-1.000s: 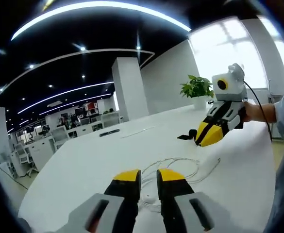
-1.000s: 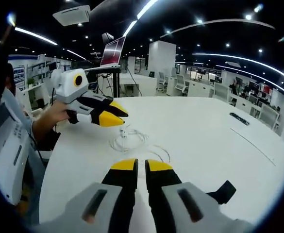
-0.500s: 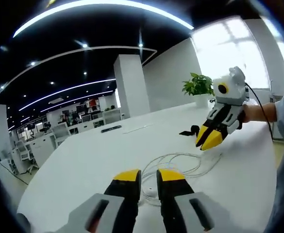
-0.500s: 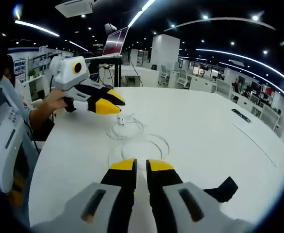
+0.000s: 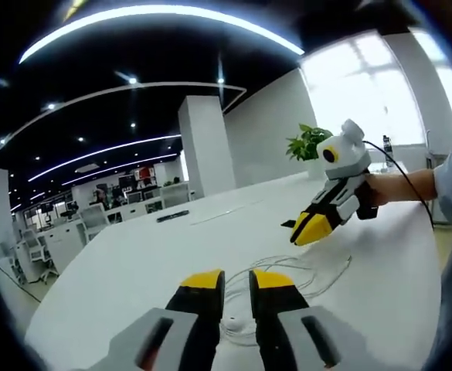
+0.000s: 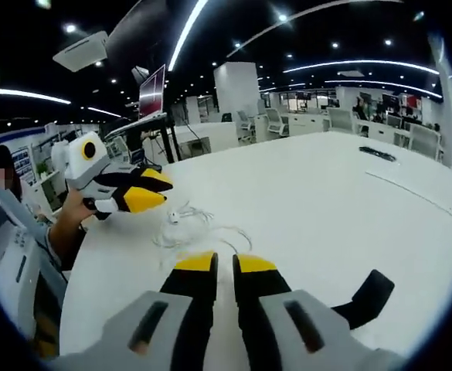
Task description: Peel open the Velcro strap on the desktop, arrange the wired earphones neatly onto it, and close the Velcro strap to secure them.
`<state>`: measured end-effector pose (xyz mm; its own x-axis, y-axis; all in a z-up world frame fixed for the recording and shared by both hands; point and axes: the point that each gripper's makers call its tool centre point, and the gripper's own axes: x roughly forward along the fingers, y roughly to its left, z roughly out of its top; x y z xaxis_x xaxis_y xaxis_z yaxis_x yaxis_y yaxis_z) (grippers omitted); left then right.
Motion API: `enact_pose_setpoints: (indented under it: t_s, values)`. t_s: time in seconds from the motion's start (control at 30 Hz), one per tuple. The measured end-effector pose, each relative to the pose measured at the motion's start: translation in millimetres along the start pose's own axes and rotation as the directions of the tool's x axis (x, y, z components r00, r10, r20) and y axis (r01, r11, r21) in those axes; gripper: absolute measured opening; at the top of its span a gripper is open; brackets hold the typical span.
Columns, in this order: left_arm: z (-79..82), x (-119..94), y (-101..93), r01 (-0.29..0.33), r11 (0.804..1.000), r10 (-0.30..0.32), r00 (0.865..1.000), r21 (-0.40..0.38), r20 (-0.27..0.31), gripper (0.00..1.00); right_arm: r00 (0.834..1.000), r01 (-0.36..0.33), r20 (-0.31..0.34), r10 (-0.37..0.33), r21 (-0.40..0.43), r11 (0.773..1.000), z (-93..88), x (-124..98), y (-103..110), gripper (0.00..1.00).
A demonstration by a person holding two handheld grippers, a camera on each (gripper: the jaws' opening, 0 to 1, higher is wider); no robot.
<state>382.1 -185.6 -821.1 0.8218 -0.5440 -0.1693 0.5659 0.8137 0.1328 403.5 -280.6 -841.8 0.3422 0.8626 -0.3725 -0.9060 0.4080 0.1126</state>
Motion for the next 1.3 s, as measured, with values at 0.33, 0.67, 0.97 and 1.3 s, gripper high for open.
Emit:
enact_pose_setpoints:
  t_s: [0.33,0.67,0.97,1.3]
  values:
    - [-1.3,-0.4,3.9,-0.007,1.000,0.007,1.000,-0.001,-0.001,0.17,0.990,-0.128,-0.069,0.121,-0.107,0.986,-13.2,1.7,40.1,0.12]
    - [-1.5,-0.3,-1.5,0.010,1.000,-0.010,1.000,0.003,-0.005,0.17,0.984,-0.134,-0.146,0.097,-0.267,0.954,-20.1,13.3,44.2,0.12]
    - [-0.5,-2.3,-1.7,0.012,1.000,-0.012,1.000,-0.006,0.005,0.17,0.965,-0.168,-0.245,0.096,-0.292,0.942,-17.0,25.7,45.4,0.11]
    - [-0.3,-5.6,-0.3,0.014,1.000,-0.013,1.000,-0.015,0.017,0.17,0.945,-0.178,-0.317,0.078,-0.300,0.937,-22.9,32.0,46.1,0.08]
